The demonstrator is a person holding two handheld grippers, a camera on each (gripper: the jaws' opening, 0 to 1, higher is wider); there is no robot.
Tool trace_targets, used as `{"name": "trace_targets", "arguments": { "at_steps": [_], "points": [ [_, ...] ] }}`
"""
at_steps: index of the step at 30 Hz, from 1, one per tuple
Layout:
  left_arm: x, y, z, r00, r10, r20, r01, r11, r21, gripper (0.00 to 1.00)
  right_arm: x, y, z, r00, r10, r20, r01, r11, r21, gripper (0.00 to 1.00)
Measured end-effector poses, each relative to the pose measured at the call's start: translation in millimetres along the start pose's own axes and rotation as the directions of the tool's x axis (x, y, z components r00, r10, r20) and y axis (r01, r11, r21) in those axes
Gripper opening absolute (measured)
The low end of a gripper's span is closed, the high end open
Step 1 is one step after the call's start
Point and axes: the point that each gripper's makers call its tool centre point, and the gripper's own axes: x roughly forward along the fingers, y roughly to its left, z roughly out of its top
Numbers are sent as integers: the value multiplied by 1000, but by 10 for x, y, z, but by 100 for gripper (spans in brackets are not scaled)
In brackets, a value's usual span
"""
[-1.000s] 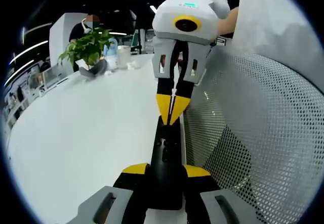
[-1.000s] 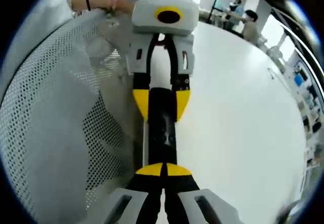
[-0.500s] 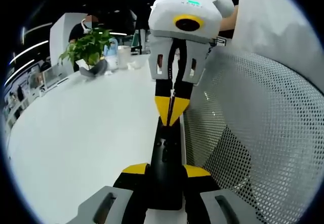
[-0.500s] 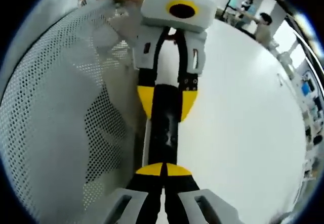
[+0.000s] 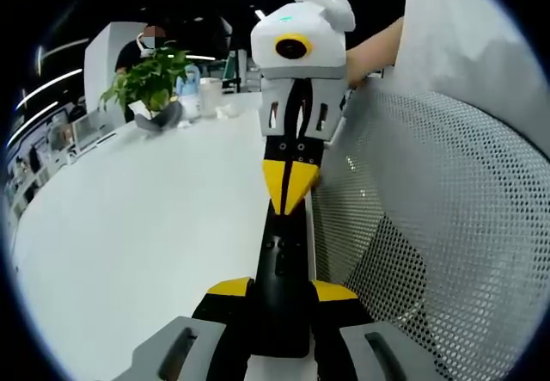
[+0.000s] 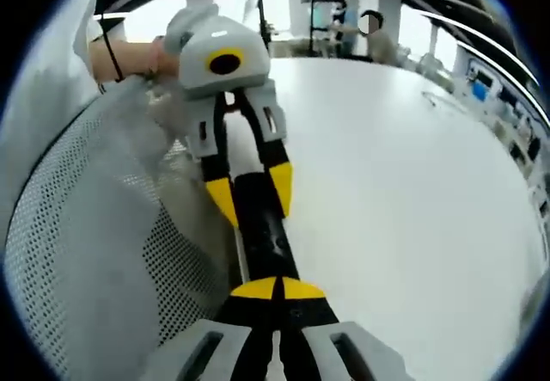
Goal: Press the specified remote control buttons in sequence, fully releasing each button before pressing the next.
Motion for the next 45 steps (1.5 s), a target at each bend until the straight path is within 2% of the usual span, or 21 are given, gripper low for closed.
{"name": "trace_targets", "arguments": {
  "at_steps": [2, 7, 12, 18, 23, 25, 30, 39, 45],
  "points": [
    [1, 1, -3, 1000, 0, 0, 0, 1000, 0, 25, 10, 4, 13, 1000, 0, -4, 0, 1000, -14, 0],
    [2, 1, -1, 1000, 1, 0, -1, 1000, -3, 25, 82, 64, 91, 1000, 5, -22, -8, 993, -117, 0],
    [3, 2, -1, 1000, -1, 0, 1, 1000, -5, 25, 84, 67, 96, 999, 3, -44, -9, 990, -139, 0],
    [2, 3, -2, 1000, -2, 0, 2, 1000, -5, 25, 85, 64, 97, 999, 2, -48, -9, 989, -145, 0],
    [2, 4, 0, 1000, -1, 3, 1, 1000, -13, 25, 80, 47, 94, 998, -11, -60, 4, 993, -119, 0],
    [2, 4, 3, 1000, 0, 4, 0, 1000, -16, 25, 55, 14, 48, 995, -32, -90, 21, 992, -123, 0],
    [10, 2, 7, 1000, -2, 4, 2, 1000, -9, 25, 59, 14, 45, 995, -19, -96, 9, 994, -107, 0],
    [14, 2, 5, 1000, -3, 3, 3, 1000, -8, 25, 83, 5, 44, 986, -3, -167, -14, 995, -96, 0],
    [17, 5, 2, 1000, -4, 2, 4, 1000, -4, 25, 95, 2, 40, 968, 27, -248, -57, 992, -112, 0]
  ]
}}
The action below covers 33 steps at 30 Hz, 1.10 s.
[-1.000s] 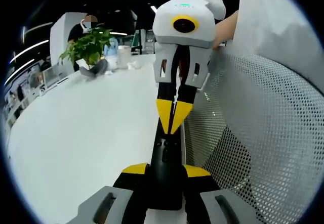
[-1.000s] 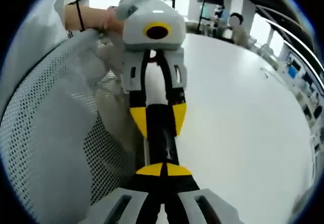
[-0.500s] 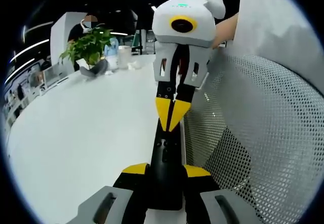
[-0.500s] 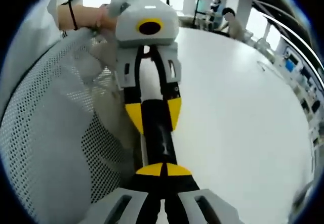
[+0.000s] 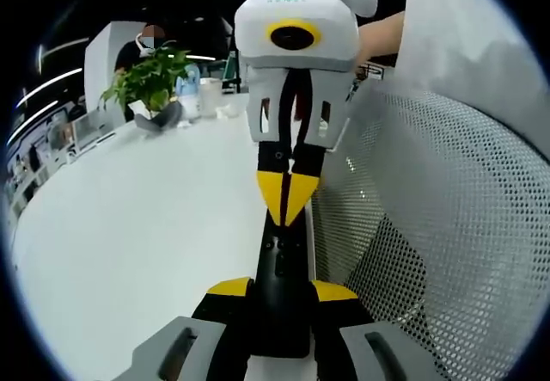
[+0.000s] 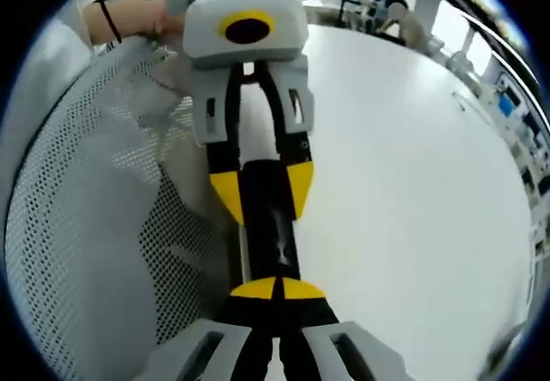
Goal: Press the specified remote control buttons in sequence, fully releasing each button before pressing the next.
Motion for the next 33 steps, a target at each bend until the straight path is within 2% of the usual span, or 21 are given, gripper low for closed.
{"name": "trace_targets", "arguments": {
  "at_steps": [5, 9, 12, 17, 20, 22, 26, 27, 30, 33],
  "points": [
    [0, 0, 2, 1000, 0, 0, 0, 1000, 0, 25, -4, 3, -14, 1000, 0, -13, 0, 1000, 3, 0],
    [-1, 0, 2, 1000, -2, -1, 2, 1000, 1, 25, -14, 5, -19, 998, -39, 54, 38, 999, 22, 0],
    [-2, -1, 3, 1000, -3, 0, 3, 1000, 0, 25, -26, 3, -5, 988, -81, 129, 75, 996, 49, 0],
    [-3, -1, 2, 1000, -3, -1, 3, 1000, -1, 25, -38, -11, 14, 975, -86, 204, 50, 983, 174, 0],
    [-4, -1, 4, 1000, -2, -1, 2, 1000, -5, 25, -40, -21, 31, 972, -90, 219, 40, 974, 222, 0],
    [-4, -2, 4, 1000, -3, -2, 3, 1000, -6, 25, -42, 7, 76, 969, -93, 229, 43, 976, 211, 0],
    [-5, -4, 5, 1000, -4, -5, 4, 1000, -5, 25, 3, 55, 83, 979, -91, 181, 67, 988, 136, 0],
    [-5, -5, 4, 1000, -4, -5, 4, 1000, -3, 25, -11, 36, 102, 978, -101, 185, 79, 989, 121, 0],
    [-4, -3, 3, 1000, -3, -6, 3, 1000, -3, 25, -5, 39, 85, 986, -106, 128, 100, 994, 51, 0],
    [-4, -3, 3, 1000, -5, -6, 5, 1000, -3, 25, 11, 39, 95, 990, -111, 86, 109, 994, 27, 0]
  ]
}}
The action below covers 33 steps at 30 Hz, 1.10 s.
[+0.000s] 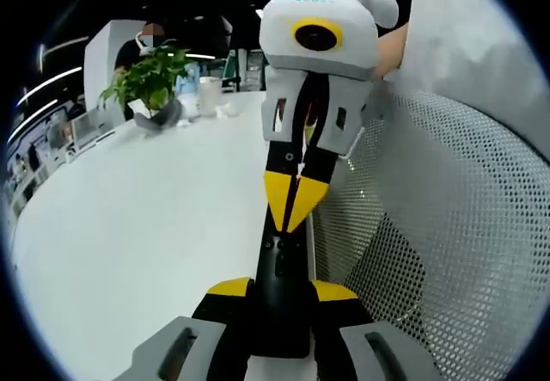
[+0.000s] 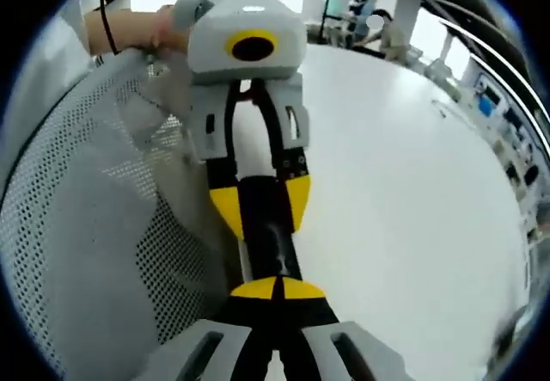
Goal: Press the specified remote control buttons in sequence, fully releasing each button before pressing the next.
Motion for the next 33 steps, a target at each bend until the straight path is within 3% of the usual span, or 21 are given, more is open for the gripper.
{"name": "trace_targets", "arguments": {
  "at_steps": [7, 15, 18, 21, 26, 29, 33],
  "points": [
    [0, 6, 0, 1000, 0, 6, 0, 1000, -11, 25, 8, -21, -13, 999, -28, -28, 29, 1000, 11, 0],
    [-2, 9, 9, 1000, -7, 6, 7, 999, -33, 25, 5, -26, -16, 998, -71, -1, 71, 997, 29, 0],
    [-2, 8, 6, 1000, -8, 8, 9, 999, -40, 25, -10, -20, -22, 997, -63, 37, 62, 998, 28, 0],
    [-4, 7, 10, 1000, -10, 10, 10, 999, -46, 25, -20, -20, -10, 995, -47, 83, 39, 994, 100, 0],
    [-5, 5, 12, 1000, -12, 13, 13, 998, -55, 25, -19, 8, 10, 997, -44, 58, 43, 999, 32, 0],
    [-5, 6, 16, 1000, -12, 14, 13, 998, -54, 25, -2, 121, 80, 997, 4, 79, -5, 1000, 22, 0],
    [-3, 4, 19, 1000, -11, 15, 12, 998, -54, 25, 19, 130, 74, 999, -15, 50, 15, 1000, -10, 0]
  ]
}}
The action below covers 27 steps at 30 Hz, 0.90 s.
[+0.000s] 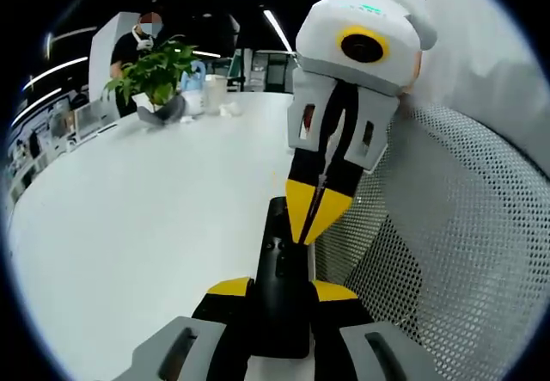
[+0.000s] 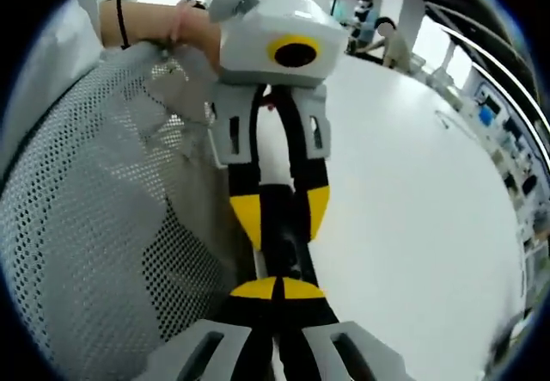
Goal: Press the specified remote control buttons in sequence, fully releasing each button before pressing the next.
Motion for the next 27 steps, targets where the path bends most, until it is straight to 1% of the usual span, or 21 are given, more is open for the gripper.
{"name": "trace_targets", "arguments": {
  "at_steps": [1, 4, 8, 9, 10, 11, 12, 17, 24, 26, 27],
  "points": [
    [-2, 0, 0, 1000, 0, 0, 0, 1000, 0, 25, -1, -2, -7, 1000, 1, -3, -1, 1000, -5, 0],
    [1, -3, -3, 1000, 0, -3, 0, 1000, 11, 25, 7, 11, -13, 1000, 4, -22, -6, 998, -62, 0],
    [3, -5, -5, 1000, -3, -4, 3, 1000, 21, 25, 18, 13, -16, 1000, 1, -31, -4, 996, -87, 0],
    [6, -8, 22, 1000, -5, 16, 6, 998, -61, 25, 26, 29, -12, 999, 8, -32, -10, 996, -85, 0],
    [4, 0, 23, 1000, -7, 15, 8, 998, -58, 26, 31, 39, -11, 999, 5, -39, -9, 995, -103, 0],
    [5, 5, 16, 1000, -9, 10, 9, 1000, -18, 26, 31, 32, -13, 999, -7, -46, 1, 991, -137, 0],
    [7, 1, 15, 1000, -8, 9, 8, 1000, -8, 26, 32, 39, -16, 998, -21, -52, 12, 987, -163, 0],
    [11, -12, 7, 1000, -8, 4, 8, 1000, 8, 25, 43, 42, -13, 998, -21, -62, 11, 987, -160, 0],
    [12, -15, 5, 1000, -5, 0, 5, 1000, 21, 25, 64, 57, -5, 996, -33, -83, 16, 981, -194, 0],
    [11, -15, 5, 1000, -6, 0, 6, 1000, 23, 25, 61, 53, -7, 996, -36, -83, 19, 981, -192, 0],
    [11, -18, 6, 1000, -6, -1, 6, 1000, 24, 25, 60, 48, -7, 997, -33, -76, 19, 984, -179, 0]
  ]
}}
